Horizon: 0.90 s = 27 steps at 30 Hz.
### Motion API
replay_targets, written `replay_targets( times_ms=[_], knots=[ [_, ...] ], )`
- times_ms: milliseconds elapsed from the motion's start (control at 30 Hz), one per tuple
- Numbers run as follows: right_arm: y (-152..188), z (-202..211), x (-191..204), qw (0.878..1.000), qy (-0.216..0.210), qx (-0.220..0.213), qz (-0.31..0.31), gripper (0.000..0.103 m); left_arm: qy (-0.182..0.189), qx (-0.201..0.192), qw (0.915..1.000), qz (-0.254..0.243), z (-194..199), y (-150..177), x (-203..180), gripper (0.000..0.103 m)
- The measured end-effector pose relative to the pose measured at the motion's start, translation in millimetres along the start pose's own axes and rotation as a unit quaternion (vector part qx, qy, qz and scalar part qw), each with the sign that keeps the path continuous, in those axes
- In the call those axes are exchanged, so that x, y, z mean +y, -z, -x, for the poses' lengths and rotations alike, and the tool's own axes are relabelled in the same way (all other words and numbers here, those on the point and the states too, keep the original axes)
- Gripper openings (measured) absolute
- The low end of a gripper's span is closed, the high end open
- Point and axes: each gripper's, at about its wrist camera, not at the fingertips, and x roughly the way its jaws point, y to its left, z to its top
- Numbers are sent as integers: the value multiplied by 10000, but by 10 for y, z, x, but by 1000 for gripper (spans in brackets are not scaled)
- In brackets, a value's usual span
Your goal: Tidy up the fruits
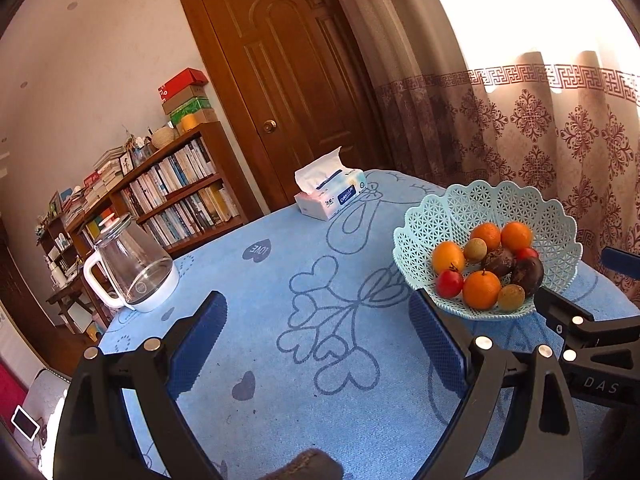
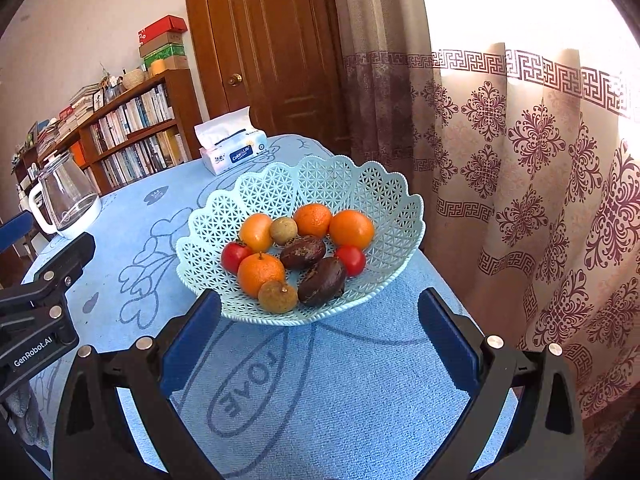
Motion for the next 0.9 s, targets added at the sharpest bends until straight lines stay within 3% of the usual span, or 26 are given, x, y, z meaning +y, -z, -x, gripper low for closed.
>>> replay_targets(
  times_ms=[900],
  knots=[
    [-14, 10, -42, 9999, 80, -69, -77, 100, 46, 79, 9998, -191, -68, 55, -97, 92]
  ],
)
